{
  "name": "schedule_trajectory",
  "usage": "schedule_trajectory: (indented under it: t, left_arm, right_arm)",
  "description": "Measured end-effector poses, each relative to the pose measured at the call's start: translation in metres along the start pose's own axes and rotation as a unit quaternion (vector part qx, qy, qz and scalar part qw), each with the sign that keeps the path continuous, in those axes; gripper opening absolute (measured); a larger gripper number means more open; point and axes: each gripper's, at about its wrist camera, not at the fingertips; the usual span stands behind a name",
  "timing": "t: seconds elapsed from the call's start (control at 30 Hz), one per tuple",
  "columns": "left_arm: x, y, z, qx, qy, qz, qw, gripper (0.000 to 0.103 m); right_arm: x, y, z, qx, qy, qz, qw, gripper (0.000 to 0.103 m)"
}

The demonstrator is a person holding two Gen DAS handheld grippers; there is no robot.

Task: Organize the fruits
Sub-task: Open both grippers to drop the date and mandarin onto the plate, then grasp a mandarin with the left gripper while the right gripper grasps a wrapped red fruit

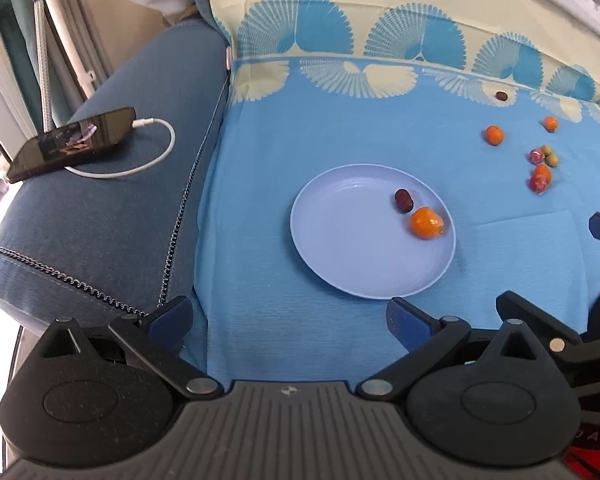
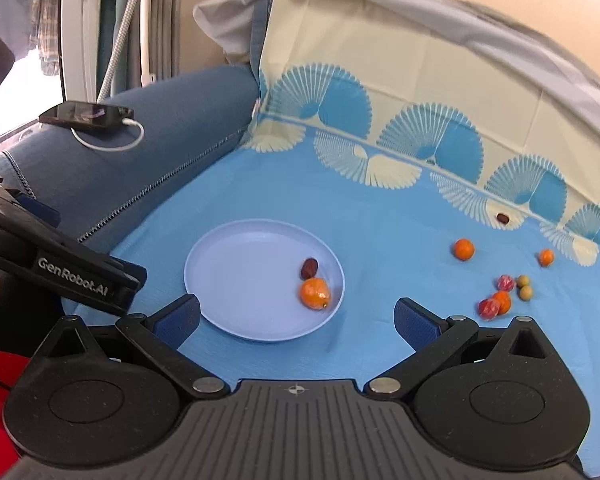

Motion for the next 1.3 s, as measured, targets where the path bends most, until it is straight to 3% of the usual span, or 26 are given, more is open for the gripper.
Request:
schedule_trajectory:
  t: [0.63,1.3]
  left_arm:
    - [0.01,0.03,-0.013,-0.012,-0.011,-0.024,0.9996,0.103]
    - [0.006,0.022,-0.01,-0.009,-0.007,-0.014,0.9998,0.103]
  right_arm:
    - [0.008,0.031,-0.008,0.005,-0.026,-0.034,0.999,0.102]
    - [0.007,0.024,-0.007,0.01,-0.02,-0.025,0.999,0.102]
Point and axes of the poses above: each gripper's, at about its wrist camera, not at the fingertips, and y roughly against the way its jaws point, z to its left, x to its underside, and after that the axes turned 7 degrees about -y, right-handed
